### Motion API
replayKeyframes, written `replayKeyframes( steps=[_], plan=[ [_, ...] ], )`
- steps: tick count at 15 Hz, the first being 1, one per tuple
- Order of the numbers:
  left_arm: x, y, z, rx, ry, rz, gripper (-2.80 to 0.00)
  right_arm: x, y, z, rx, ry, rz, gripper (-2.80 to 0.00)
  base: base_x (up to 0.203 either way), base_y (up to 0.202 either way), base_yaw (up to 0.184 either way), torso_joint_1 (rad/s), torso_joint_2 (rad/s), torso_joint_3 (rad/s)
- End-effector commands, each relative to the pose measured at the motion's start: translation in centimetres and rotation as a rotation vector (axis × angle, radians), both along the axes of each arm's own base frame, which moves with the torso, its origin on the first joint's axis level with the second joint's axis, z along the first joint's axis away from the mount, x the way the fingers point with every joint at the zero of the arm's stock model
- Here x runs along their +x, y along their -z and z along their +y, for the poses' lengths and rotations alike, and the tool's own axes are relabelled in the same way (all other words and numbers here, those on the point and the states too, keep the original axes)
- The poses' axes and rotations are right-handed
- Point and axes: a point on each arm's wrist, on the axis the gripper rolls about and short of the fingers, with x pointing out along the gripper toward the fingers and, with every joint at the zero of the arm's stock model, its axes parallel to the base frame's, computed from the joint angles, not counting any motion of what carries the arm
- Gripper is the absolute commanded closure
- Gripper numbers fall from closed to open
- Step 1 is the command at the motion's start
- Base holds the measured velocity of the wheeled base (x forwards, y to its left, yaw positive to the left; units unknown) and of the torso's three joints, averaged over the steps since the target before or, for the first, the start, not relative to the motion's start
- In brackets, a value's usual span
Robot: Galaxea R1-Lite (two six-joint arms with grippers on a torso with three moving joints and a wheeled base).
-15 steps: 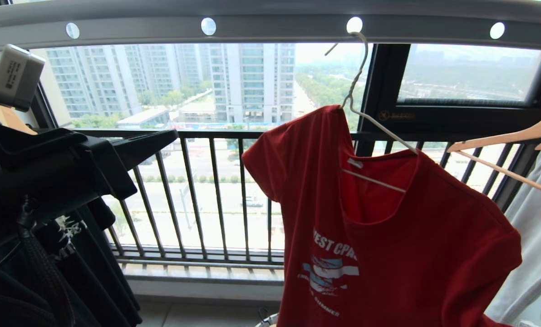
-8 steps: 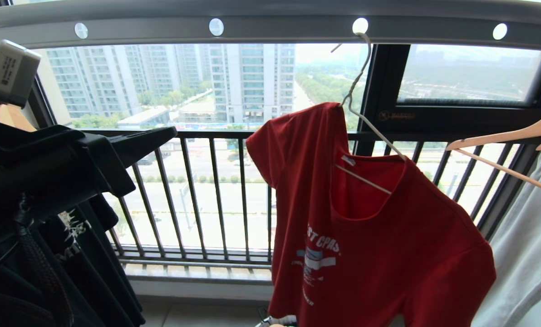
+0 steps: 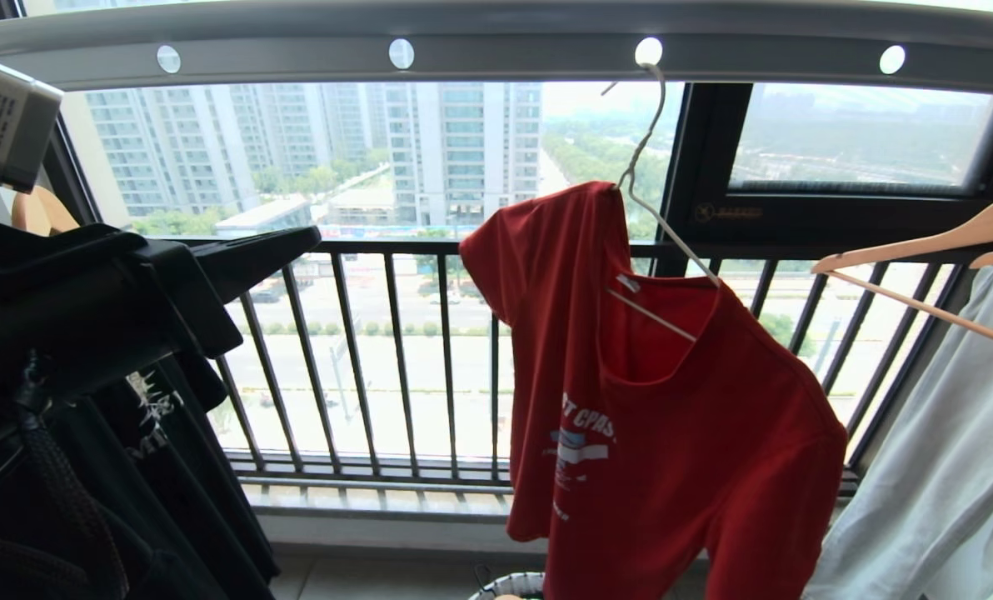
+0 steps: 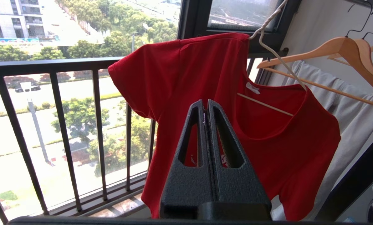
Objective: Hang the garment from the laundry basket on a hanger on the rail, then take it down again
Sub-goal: Take the clothes off the clothes rack
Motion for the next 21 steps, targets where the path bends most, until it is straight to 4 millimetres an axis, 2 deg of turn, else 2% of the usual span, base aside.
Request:
replayKeyframes(
  steps=[1,4,7,9,11,14,17,18,21],
  plan=[
    [0.2,0.2,-0.1,0.001,0.002,0.007,0.00,0.3,-1.8,0.1,0.011,-0.003,-0.056,0.00,0.000,0.000,0.000,0.000,0.00,0.000],
    [0.9,0.5,-0.4,0.007,0.001,0.029,0.00,1.4,-6.0,0.4,-0.039,-0.049,-0.160,0.00,0.000,0.000,0.000,0.000,0.00,0.000],
    [1.7,1.2,-0.7,0.018,-0.002,0.061,0.00,4.0,-10.8,1.2,-0.042,-0.117,-0.223,0.00,0.000,0.000,0.000,0.000,0.00,0.000],
    [2.2,1.6,-1.0,0.025,0.000,0.078,0.00,6.6,-13.6,2.1,-0.040,-0.186,-0.239,0.00,0.000,0.000,0.000,0.000,0.00,0.000],
    [2.5,1.7,-1.2,0.027,-0.006,0.087,0.00,9.4,-15.8,3.1,-0.050,-0.239,-0.251,0.00,0.000,0.000,0.000,0.000,0.00,0.000],
    [2.4,1.7,-2.3,0.016,-0.021,0.096,0.00,12.1,-18.6,5.3,-0.041,-0.333,-0.297,0.00,0.000,0.000,0.000,0.000,0.00,0.000],
    [1.7,2.3,-3.4,0.028,0.025,0.114,0.00,15.5,-19.9,7.4,-0.050,-0.372,-0.299,0.00,0.000,0.000,0.000,0.000,0.00,0.000],
    [1.8,2.4,-3.5,0.029,0.017,0.117,0.00,16.5,-20.4,8.0,-0.061,-0.380,-0.310,-2.80,0.000,0.000,0.000,0.000,0.00,0.000],
    [2.0,2.3,-3.5,0.024,-0.006,0.116,0.00,18.8,-21.2,10.0,-0.076,-0.413,-0.328,-2.80,0.000,0.000,0.000,0.000,0.00,0.000]
  ],
)
